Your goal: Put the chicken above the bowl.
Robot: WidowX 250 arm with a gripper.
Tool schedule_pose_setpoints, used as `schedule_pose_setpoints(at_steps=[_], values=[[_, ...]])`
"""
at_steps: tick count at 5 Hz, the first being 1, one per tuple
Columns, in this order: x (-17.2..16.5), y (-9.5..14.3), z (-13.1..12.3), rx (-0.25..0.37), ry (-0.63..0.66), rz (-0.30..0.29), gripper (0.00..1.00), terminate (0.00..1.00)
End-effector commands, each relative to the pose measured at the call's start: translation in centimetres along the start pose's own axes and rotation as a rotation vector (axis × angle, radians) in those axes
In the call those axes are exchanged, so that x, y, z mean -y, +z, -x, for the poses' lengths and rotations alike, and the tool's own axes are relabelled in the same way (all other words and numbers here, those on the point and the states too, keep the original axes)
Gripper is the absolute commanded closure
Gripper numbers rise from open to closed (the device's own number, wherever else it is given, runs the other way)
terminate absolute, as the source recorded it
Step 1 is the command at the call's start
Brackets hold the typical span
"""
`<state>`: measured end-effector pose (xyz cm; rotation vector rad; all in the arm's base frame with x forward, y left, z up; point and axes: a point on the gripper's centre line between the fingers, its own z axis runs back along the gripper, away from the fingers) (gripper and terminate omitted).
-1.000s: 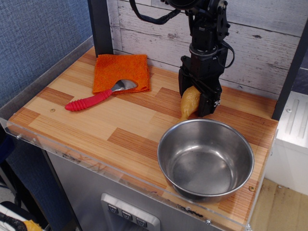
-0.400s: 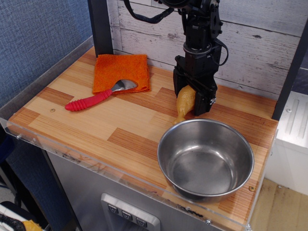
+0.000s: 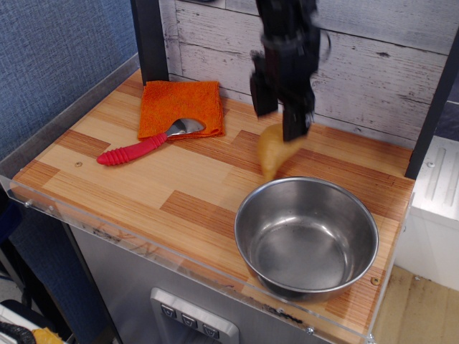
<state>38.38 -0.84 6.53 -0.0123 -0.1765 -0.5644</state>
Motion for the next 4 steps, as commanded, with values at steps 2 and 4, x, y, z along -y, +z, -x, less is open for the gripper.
schedule_pose_setpoints(at_steps=[2, 4], values=[[0.7, 11.6, 2.1, 0.201, -0.006, -0.113, 0.0, 0.0], [0.8, 12.6, 2.7, 0.214, 0.014, -0.116, 0.0, 1.0]])
